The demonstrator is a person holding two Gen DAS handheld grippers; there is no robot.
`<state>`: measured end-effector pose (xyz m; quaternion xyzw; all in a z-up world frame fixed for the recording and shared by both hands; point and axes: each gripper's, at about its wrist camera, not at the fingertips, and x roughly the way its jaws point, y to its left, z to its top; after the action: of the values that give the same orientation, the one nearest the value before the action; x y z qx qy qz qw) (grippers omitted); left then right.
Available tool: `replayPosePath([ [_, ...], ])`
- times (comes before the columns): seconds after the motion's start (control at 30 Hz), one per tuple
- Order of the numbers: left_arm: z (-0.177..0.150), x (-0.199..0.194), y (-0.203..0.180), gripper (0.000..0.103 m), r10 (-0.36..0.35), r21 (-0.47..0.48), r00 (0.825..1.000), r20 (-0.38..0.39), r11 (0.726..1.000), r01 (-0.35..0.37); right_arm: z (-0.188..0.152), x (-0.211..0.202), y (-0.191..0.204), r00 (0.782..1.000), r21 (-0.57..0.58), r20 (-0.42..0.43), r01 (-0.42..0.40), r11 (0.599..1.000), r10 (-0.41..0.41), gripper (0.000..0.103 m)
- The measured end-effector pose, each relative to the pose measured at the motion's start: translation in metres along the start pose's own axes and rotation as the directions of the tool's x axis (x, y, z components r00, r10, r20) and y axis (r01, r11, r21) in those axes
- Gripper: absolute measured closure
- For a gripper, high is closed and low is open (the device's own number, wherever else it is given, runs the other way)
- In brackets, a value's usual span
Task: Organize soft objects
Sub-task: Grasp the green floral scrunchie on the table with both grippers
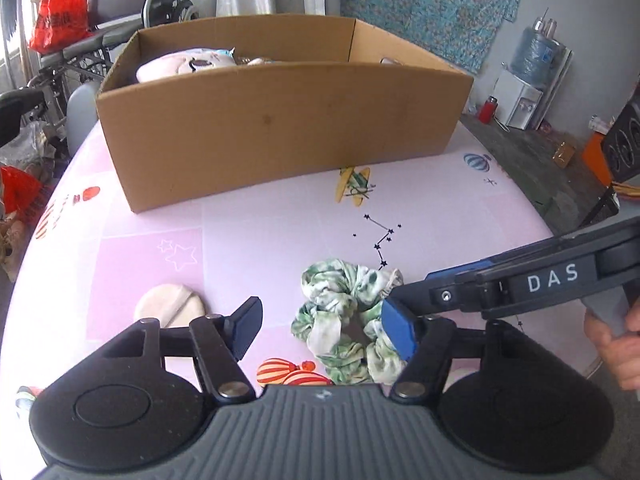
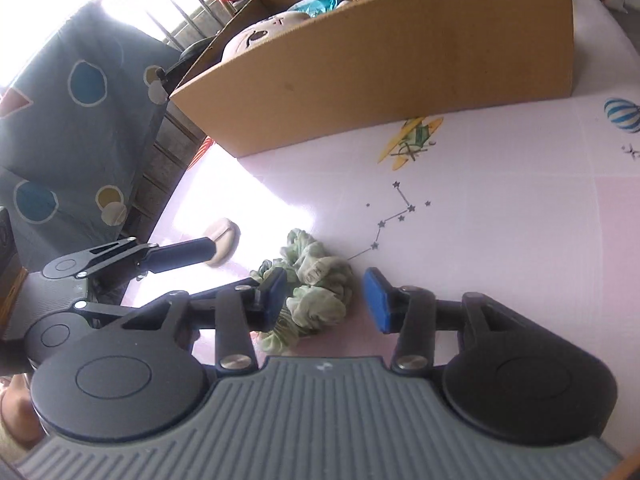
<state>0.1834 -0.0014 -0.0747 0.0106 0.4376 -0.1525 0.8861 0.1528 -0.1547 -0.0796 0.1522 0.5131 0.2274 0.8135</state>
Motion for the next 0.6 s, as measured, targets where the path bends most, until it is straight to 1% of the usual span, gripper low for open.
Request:
replayPosePath([
  [0.03, -0.005, 0.005, 0.001, 0.042, -0.004, 0.004, 1.0, -0.011, 1.0, 0.004, 0.0, 0.008, -0.002, 0.999, 0.007, -0.032, 0.004, 1.0, -0.004, 0.053],
  [0.07, -0.006, 0.008, 0.002, 0.051, -0.007, 0.01, 1.0, -0.018, 1.0, 0.008, -0.001, 0.013, -0.004, 0.999, 0.013, -0.046, 0.01, 1.0, -0.009, 0.053],
  [0.1, -0.007, 0.011, 0.003, 0.057, -0.012, 0.015, 1.0, -0.027, 1.0, 0.012, -0.002, 0.019, -0.009, 0.999, 0.028, -0.042, 0.004, 1.0, -0.003, 0.055],
  [0.17, -0.012, 0.019, 0.0, 0.075, -0.023, 0.027, 0.999, -0.049, 0.999, 0.024, -0.004, 0.02, -0.012, 1.0, 0.048, -0.021, -0.021, 0.999, 0.022, 0.057],
  [0.2, -0.014, 0.022, -0.001, 0.078, -0.023, 0.031, 0.998, -0.059, 0.999, 0.025, -0.004, 0.021, -0.012, 0.999, 0.049, -0.022, -0.022, 0.999, 0.023, 0.065],
  [0.23, -0.016, 0.024, -0.002, 0.08, -0.028, 0.035, 0.998, -0.065, 0.999, 0.03, -0.004, 0.021, -0.012, 1.0, 0.039, -0.028, -0.013, 0.999, 0.014, 0.077],
  [0.27, -0.017, 0.026, -0.004, 0.083, -0.034, 0.041, 0.997, -0.067, 0.998, 0.037, -0.004, 0.025, -0.011, 0.999, 0.029, -0.036, -0.015, 0.999, 0.016, 0.083],
  [0.33, -0.02, 0.028, -0.011, 0.087, -0.017, 0.076, 0.998, -0.057, 0.997, 0.021, -0.003, 0.031, -0.009, 0.999, 0.021, -0.038, -0.023, 1.0, 0.023, 0.092],
  [0.43, -0.021, 0.026, -0.017, 0.089, 0.008, 0.103, 0.999, -0.041, 0.995, -0.004, -0.005, 0.03, -0.003, 1.0, -0.01, -0.002, -0.004, 1.0, 0.004, 0.096],
  [0.5, -0.021, 0.024, -0.017, 0.089, 0.008, 0.102, 0.999, -0.045, 0.995, -0.003, -0.001, 0.03, 0.0, 1.0, -0.023, 0.009, 0.003, 1.0, -0.002, 0.096],
  [0.57, -0.017, 0.019, -0.016, 0.089, -0.001, 0.097, 0.999, -0.045, 0.995, 0.005, -0.001, 0.024, 0.0, 0.999, -0.021, 0.033, 0.01, 1.0, -0.01, 0.096],
  [0.6, -0.015, 0.016, -0.016, 0.089, -0.012, 0.097, 0.999, -0.045, 0.995, 0.016, 0.004, 0.018, -0.001, 0.999, -0.03, 0.045, 0.009, 1.0, -0.008, 0.096],
])
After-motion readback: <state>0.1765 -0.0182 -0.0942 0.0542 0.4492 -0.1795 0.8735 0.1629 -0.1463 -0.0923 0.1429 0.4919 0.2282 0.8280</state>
